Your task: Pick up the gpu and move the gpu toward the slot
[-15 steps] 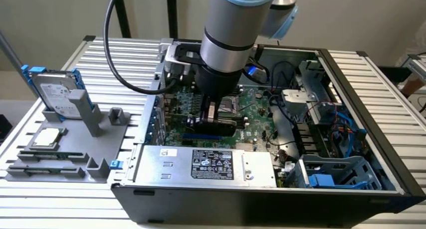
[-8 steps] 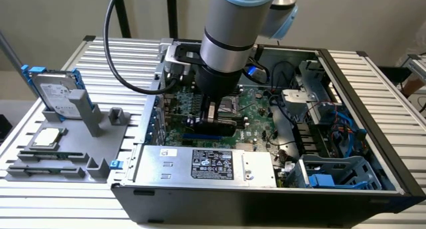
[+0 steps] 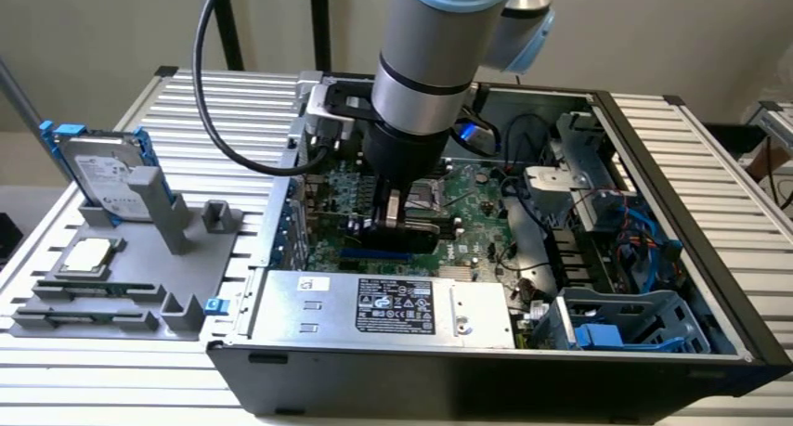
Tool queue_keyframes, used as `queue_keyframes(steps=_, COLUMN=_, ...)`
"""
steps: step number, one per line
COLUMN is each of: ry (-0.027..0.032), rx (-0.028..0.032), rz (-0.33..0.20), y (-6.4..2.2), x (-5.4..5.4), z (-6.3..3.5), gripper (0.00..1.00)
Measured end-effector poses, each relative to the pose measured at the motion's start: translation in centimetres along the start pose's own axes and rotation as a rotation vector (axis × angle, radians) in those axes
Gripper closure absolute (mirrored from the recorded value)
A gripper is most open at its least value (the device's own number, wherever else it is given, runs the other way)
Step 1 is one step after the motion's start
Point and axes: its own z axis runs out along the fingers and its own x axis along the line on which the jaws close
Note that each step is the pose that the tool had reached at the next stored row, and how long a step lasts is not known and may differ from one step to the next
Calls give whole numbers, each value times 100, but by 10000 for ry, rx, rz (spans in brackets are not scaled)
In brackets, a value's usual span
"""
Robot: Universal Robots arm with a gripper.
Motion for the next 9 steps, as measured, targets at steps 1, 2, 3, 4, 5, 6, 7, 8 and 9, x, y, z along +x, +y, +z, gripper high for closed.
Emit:
queue_keyframes(steps=1, ry=3, rx=-2, rz=-20, y=0, x=0, z=1, gripper=74)
queue_keyframes(steps=2, ry=5, rx=-3, rz=-44, y=0, x=0, z=3, gripper=74)
queue_keyframes(steps=3, ry=7, rx=-4, rz=-62, y=0, x=-1, z=4, gripper=74)
queue_keyframes(steps=4, ry=6, rx=-5, rz=-72, y=2, x=-1, z=7, gripper=74)
queue_keyframes(steps=5, ry=9, rx=-6, rz=-78, y=5, x=-2, z=9, gripper=74)
queue_keyframes(steps=6, ry=9, rx=-6, rz=-83, y=7, x=-2, z=12, gripper=74)
queue_keyframes(steps=7, ry=10, rx=-7, rz=-87, y=8, x=-2, z=13, gripper=74)
queue_keyframes(steps=8, ry=9, rx=-6, rz=-87, y=9, x=-3, z=16, gripper=74)
queue_keyframes(steps=9, ry=8, rx=-6, rz=-87, y=10, x=-2, z=20, gripper=74)
